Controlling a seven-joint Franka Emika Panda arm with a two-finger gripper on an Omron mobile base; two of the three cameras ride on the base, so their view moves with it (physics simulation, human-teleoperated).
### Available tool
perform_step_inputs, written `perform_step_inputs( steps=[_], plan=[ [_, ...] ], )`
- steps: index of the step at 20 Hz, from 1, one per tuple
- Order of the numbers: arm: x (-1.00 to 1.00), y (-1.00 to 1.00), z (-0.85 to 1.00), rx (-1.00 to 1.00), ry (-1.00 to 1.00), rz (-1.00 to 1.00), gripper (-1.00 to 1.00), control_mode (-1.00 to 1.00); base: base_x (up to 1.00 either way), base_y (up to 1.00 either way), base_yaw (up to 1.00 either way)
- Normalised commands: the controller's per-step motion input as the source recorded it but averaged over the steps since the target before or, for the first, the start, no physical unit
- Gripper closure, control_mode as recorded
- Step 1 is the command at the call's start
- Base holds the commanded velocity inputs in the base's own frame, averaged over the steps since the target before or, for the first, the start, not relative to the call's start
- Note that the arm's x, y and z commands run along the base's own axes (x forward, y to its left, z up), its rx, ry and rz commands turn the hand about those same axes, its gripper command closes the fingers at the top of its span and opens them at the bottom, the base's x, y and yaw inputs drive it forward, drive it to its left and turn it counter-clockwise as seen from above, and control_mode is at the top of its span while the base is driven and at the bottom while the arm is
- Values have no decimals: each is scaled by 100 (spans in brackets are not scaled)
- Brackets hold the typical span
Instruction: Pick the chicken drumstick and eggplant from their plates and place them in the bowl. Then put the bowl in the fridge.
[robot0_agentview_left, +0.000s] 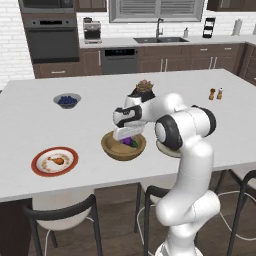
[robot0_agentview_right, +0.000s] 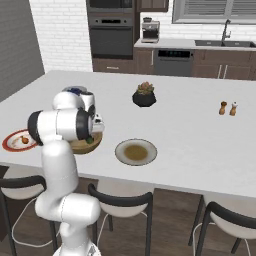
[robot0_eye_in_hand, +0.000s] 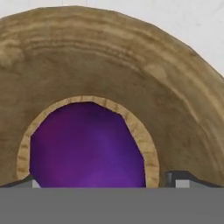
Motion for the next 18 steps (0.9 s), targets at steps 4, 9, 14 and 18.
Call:
perform_step_inputs(
  steps=[4,9,14,18],
  plan=[
    [-25,0,25,0,-13,0,-100,-100,0,0,0],
    [-50,0,41,0,-7,-1,-100,-100,0,0,0],
    [-54,0,47,1,-2,-1,-100,-100,0,0,0],
    [-73,-1,47,0,-1,-1,-100,-100,0,0,0]
  ],
)
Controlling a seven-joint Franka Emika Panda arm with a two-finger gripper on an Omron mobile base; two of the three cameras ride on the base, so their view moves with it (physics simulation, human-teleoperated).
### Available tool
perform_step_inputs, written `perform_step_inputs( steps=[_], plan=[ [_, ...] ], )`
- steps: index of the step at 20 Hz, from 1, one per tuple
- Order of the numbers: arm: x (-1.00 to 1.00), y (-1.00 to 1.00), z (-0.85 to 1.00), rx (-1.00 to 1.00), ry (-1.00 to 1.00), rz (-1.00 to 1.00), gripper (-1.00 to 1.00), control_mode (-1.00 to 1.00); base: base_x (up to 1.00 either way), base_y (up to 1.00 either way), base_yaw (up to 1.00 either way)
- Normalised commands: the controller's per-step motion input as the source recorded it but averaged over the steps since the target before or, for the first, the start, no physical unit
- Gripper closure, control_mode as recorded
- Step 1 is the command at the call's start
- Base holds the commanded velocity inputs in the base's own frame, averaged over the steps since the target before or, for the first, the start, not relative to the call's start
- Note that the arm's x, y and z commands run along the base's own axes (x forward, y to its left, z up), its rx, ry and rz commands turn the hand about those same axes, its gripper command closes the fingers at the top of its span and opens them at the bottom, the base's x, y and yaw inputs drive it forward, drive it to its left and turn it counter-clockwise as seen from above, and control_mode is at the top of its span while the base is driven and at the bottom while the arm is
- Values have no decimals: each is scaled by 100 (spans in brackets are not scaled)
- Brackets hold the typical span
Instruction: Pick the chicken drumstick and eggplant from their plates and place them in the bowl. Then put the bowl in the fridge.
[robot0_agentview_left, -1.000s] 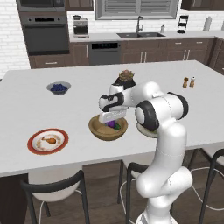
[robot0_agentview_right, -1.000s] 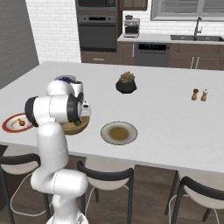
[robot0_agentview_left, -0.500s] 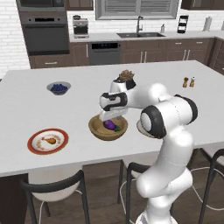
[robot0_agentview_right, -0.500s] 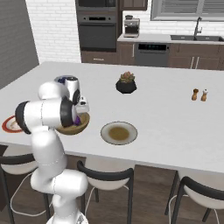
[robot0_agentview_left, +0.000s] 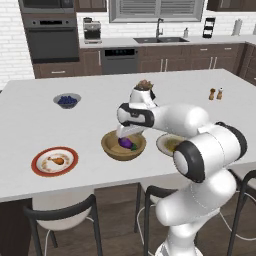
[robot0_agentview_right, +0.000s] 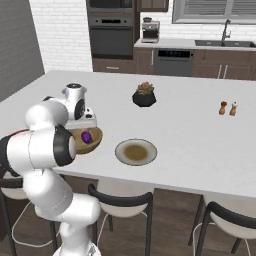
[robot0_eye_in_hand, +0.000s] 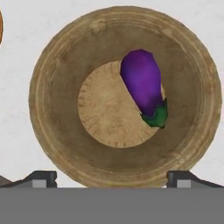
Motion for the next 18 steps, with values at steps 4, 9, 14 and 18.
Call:
perform_step_inputs(
  steps=[4,9,14,18],
  plan=[
    [-93,-5,5,0,0,-6,-100,-100,0,0,0],
    [-92,-40,0,0,0,-10,-100,-100,0,0,0],
    [-62,-62,2,0,0,-11,-100,-100,0,0,0],
    [-62,-30,3,0,0,-8,-100,100,-23,-4,-3]
  ],
)
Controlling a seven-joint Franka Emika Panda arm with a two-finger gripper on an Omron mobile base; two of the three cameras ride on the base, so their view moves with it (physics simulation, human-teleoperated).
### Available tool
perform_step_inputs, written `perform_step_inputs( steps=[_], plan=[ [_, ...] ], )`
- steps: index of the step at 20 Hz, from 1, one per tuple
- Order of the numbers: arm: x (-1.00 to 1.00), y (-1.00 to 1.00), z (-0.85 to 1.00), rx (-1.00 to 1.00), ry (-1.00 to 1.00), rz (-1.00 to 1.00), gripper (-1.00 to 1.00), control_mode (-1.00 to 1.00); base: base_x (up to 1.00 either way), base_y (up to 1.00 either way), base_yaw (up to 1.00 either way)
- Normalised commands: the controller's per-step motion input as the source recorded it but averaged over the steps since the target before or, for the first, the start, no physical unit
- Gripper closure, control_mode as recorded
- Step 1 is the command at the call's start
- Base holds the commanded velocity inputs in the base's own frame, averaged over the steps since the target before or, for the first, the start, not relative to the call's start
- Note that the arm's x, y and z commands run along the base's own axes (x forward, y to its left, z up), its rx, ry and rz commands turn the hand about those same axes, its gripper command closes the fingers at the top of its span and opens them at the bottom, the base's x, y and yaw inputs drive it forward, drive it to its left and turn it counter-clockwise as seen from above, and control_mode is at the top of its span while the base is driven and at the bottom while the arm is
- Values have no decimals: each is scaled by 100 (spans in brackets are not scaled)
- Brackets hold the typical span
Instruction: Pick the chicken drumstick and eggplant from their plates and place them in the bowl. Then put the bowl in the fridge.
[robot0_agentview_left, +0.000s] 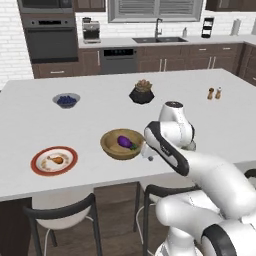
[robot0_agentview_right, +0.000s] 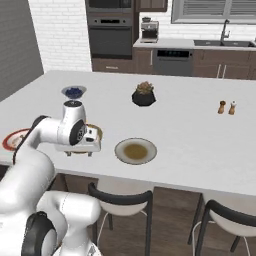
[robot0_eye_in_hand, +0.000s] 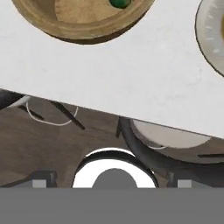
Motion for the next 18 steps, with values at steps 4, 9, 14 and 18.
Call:
perform_step_inputs(
  steps=[4,9,14,18],
  plan=[
    [0,0,0,0,0,0,-100,100,-76,41,-19],
    [0,0,0,0,0,0,-100,100,-26,100,-20],
    [0,0,0,0,0,0,-100,100,46,100,-14],
    [0,0,0,0,0,0,-100,100,99,37,-1]
  ],
)
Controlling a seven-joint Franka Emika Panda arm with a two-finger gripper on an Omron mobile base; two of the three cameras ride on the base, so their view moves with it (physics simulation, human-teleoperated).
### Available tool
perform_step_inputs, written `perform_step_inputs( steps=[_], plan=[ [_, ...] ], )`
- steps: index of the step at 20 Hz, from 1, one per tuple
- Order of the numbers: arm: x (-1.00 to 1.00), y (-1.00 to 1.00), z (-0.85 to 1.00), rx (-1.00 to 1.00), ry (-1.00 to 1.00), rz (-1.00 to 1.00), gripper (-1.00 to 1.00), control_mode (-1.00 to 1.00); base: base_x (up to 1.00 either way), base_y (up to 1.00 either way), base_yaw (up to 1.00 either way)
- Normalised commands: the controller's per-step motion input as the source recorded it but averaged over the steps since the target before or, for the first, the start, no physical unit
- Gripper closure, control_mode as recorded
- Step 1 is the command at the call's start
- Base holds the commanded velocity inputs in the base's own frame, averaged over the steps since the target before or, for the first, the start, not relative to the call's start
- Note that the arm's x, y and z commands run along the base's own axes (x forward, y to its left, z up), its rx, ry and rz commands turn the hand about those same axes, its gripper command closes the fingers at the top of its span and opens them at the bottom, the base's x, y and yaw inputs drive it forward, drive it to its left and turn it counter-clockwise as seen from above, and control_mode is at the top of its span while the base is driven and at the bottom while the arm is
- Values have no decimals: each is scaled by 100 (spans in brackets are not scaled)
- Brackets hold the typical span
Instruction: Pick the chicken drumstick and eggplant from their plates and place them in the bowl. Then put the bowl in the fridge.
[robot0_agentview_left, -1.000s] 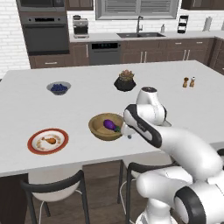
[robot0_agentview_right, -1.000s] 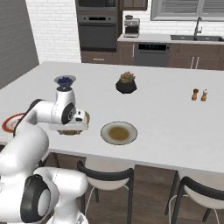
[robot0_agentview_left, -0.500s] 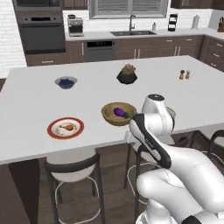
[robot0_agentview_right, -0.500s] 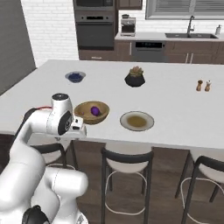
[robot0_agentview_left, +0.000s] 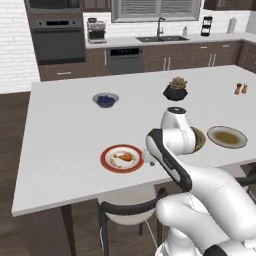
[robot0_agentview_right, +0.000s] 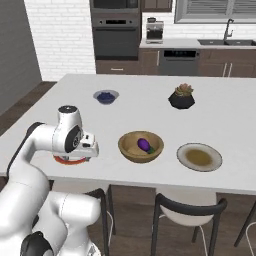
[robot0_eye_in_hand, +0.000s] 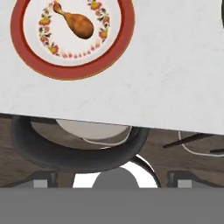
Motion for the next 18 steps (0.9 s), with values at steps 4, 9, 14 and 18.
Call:
perform_step_inputs(
  steps=[4,9,14,18],
  plan=[
    [0,0,0,0,0,0,-100,100,100,0,7],
    [40,1,0,0,1,13,-100,-100,60,4,16],
    [100,1,0,0,2,37,-100,-100,0,0,0],
    [67,41,-11,0,0,45,-100,-100,0,0,0]
  ],
)
